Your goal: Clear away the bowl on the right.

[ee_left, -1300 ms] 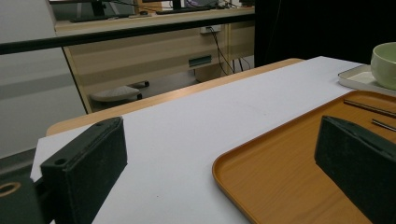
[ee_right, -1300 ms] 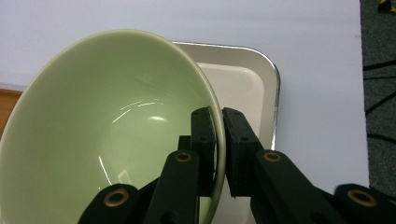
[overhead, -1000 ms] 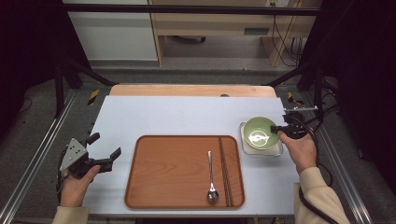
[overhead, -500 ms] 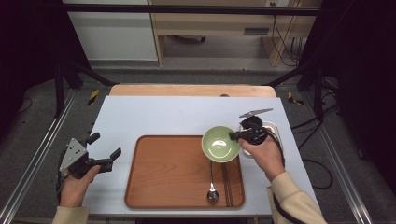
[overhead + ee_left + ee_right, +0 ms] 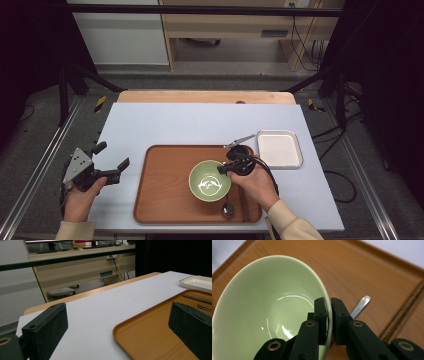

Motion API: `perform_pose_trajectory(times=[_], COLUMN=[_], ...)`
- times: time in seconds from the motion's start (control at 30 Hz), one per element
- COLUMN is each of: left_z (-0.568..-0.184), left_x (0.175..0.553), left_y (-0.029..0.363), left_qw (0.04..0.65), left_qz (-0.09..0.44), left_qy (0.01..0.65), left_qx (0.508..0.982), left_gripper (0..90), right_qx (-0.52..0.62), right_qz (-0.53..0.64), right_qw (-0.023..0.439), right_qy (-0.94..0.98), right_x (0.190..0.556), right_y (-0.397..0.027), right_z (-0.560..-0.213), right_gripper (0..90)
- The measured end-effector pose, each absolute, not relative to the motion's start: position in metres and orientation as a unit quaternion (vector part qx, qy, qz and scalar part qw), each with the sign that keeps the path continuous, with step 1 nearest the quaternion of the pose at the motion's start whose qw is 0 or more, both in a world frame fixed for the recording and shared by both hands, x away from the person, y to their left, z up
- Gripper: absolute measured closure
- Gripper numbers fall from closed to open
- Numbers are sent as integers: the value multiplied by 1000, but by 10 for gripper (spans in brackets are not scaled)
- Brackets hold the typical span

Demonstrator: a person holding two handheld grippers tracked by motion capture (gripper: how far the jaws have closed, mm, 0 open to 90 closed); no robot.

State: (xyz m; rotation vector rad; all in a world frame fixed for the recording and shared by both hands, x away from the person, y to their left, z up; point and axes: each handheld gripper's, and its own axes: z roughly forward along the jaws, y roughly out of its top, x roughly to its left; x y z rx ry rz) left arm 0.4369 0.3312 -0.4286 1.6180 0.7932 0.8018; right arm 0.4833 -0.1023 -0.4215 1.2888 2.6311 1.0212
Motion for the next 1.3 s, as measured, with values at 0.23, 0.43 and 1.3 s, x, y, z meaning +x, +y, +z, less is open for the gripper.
perform_pose_trajectory(times=[0.23, 0.43, 1.3], left_z=[-429, -430, -436], left_x=[437, 438, 439], left_y=[330, 329, 327], left_qw=[550, 549, 547], left_qz=[338, 337, 328], left_qy=[335, 334, 343], left_qx=[686, 688, 689], left_gripper=[22, 22, 21], right_qx=[420, 417, 403], right_qz=[311, 325, 423], right_qw=[-4, -7, 144], right_qy=[852, 849, 798], right_x=[482, 484, 477], right_y=[-95, -95, -138], right_z=[-431, -432, -377], right_gripper=[834, 825, 117])
